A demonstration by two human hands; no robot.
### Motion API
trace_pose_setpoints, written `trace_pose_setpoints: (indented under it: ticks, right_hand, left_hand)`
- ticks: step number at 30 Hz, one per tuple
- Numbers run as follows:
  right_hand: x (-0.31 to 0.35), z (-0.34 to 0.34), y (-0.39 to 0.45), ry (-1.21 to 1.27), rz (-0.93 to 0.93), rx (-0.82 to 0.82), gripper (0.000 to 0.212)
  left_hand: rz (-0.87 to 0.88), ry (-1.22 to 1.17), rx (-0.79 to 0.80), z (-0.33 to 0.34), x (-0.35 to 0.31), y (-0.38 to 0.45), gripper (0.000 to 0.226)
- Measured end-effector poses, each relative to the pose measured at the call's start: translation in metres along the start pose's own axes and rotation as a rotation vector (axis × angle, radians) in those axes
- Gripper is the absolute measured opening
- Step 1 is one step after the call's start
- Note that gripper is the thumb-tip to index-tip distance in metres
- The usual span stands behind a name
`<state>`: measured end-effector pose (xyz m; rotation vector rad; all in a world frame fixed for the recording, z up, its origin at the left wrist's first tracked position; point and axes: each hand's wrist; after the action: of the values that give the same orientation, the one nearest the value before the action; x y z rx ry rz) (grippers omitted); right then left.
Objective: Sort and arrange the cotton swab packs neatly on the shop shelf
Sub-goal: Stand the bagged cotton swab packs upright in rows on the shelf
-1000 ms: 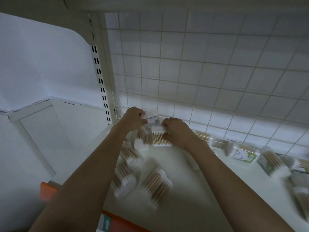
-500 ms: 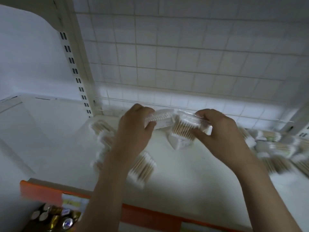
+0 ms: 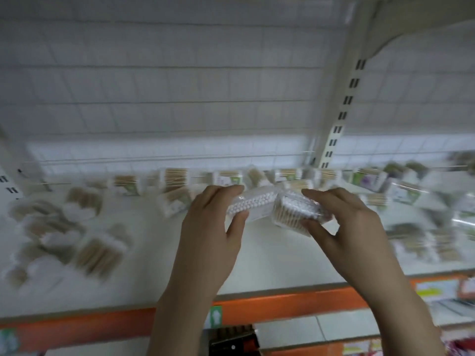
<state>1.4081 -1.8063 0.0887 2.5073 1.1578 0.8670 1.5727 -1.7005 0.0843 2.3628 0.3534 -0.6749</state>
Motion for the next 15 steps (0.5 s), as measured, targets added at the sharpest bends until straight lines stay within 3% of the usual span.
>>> trace_pose_setpoints:
  ticks: [15]
  right_hand:
    - [-0.197, -0.140, -0.082, 0.052, 0.043, -0.089, 0.036]
  left_hand:
    - [-0.039, -0.042, -0.054, 0.165, -0.209, -0.023, 0.028]
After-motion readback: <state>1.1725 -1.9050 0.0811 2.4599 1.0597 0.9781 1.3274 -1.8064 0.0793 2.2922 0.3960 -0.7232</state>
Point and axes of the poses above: each hand's wrist, its own y-axis towards the middle knuckle, its own z-axis out of the palm, x = y × z, and after that the axes turned 4 degrees about x, right-handed
